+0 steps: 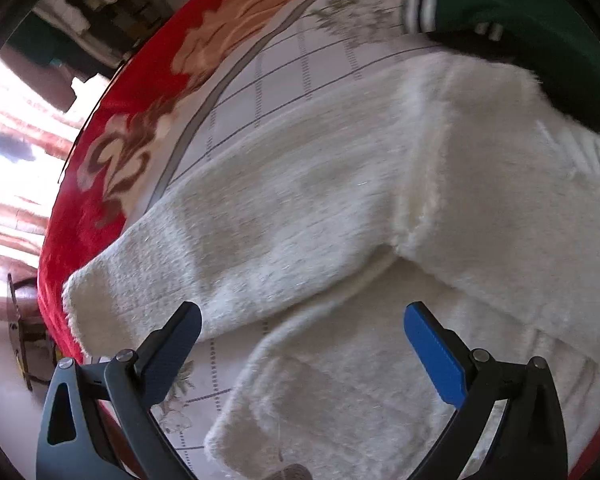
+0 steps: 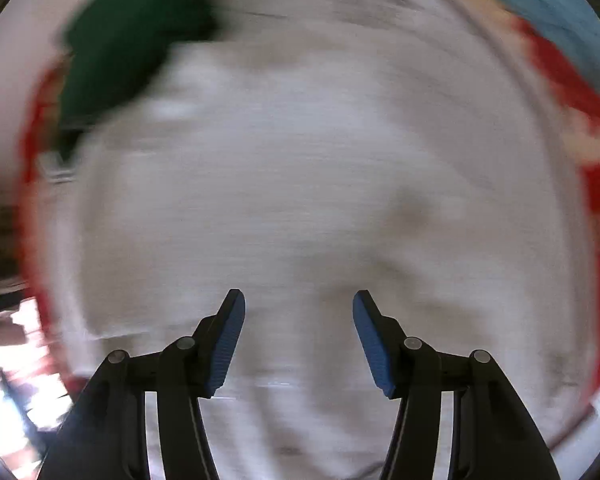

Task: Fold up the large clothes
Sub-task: 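Lift the sleeve with the right gripper and lay it across the cardigan body, then grasp the other sleeve cuff with the left gripper and lift it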

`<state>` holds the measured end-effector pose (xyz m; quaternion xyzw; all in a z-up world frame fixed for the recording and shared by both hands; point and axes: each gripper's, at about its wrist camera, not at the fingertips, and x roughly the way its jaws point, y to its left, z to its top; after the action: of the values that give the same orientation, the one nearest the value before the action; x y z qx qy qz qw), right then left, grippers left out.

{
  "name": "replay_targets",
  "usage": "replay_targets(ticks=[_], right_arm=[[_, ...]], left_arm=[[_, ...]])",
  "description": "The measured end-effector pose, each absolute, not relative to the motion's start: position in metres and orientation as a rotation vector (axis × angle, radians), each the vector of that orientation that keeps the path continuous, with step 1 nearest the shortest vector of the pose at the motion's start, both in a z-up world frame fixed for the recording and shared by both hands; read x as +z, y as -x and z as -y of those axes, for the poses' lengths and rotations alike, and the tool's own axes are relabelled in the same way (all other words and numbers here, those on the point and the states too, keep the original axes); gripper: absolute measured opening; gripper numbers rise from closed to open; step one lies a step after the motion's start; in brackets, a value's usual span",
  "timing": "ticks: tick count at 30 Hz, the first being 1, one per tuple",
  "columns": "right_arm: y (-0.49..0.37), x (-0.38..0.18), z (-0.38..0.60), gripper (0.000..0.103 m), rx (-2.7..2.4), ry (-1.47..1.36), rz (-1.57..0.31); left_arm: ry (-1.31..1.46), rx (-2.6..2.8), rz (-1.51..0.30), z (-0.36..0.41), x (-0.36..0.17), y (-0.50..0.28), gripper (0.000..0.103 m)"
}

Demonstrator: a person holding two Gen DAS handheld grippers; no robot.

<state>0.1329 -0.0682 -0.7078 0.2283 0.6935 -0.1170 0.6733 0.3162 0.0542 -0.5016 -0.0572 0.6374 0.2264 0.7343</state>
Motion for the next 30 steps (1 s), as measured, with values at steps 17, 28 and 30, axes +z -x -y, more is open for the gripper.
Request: replay_targets(ticks=[17,28,30], right_arm=[[-0.074,-0.727,0.105,0.054,-0.412,-0.505,-1.479],[-0.065,-0.680,-0.062,0.070,-0.218,-0.105,-1.483],[-0.070,-0.676,-0.093,0.071,-0.194,-0.066,-1.473]], left_arm=[[0.054,0.498,-1.414,-0.018,-0.551,-0.371,0.103],[0.290,0.544,-1.395,-0.071,-0.508,-0.299,0.103],[0.340,0.600,-1.399,-0.095,-0.501,-0.272,0.103]])
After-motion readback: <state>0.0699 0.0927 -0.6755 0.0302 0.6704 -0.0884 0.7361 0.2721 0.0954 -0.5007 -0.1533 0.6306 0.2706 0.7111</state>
